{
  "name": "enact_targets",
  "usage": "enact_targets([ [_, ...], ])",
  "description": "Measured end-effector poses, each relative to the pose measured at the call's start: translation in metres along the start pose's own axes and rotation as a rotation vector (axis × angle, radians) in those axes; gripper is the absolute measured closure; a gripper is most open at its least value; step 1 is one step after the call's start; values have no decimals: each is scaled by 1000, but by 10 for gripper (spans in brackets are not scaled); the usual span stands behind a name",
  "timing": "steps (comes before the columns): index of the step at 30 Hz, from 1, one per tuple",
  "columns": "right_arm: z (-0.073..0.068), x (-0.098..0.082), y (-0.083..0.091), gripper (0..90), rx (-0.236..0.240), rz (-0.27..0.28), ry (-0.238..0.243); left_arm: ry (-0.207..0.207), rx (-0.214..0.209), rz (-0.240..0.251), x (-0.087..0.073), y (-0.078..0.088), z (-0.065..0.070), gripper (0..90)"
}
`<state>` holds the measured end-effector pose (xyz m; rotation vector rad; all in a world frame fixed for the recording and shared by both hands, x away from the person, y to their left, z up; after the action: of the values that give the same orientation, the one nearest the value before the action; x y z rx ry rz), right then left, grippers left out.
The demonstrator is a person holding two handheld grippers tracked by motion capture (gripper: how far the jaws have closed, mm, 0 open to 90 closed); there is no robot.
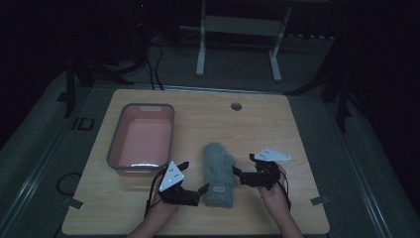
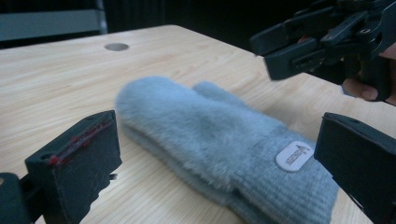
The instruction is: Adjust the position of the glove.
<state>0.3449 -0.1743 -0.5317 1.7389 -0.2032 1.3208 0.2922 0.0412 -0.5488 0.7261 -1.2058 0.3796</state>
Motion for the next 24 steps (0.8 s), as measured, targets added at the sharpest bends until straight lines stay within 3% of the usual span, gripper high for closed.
enact_targets([
  [4, -7, -8, -9, 109, 74, -25, -25, 28, -24, -25, 3, -12, 1, 7],
  [6, -9, -10, -11, 109, 86, -31, -25, 34, -19, -42, 5, -18, -1, 7],
  [7, -11, -13, -20, 148, 75, -58, -49, 36, -11, -55, 6, -21, -2, 7],
  [10, -13, -14, -25, 187, 71, -69, -58, 58, 10, -86, 7, -31, -8, 10],
  [12, -14, -15, -30, 231, 63, -78, -42, 85, 33, -103, 5, -36, -13, 131],
  [14, -13, -17, -35, 264, 51, -104, -46, 108, 34, -139, 1, -43, -18, 148],
  [15, -12, -18, -38, 332, 52, -118, -56, 104, 42, -163, -2, -46, -20, 167],
  [18, -9, -23, -43, 378, 85, -149, -85, 110, 65, -222, -10, -53, -24, 206],
  [22, -6, -30, -50, 378, 90, -205, -92, 84, 92, -307, -18, -60, -22, 213],
  [24, -6, -32, -52, 376, 97, -218, -99, 116, 91, -330, -21, -62, -24, 213],
])
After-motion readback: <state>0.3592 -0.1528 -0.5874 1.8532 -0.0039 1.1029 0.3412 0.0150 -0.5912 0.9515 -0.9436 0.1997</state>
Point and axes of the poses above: each handheld gripper's, and its own axes: y roughly backward along the jaws, x roughly out of its top, z roughly to its right, the point moved 6 cm from there along -y, roughly forward along the jaws, and after that the axes turned 4 degrees about y, right-handed, at the moved point
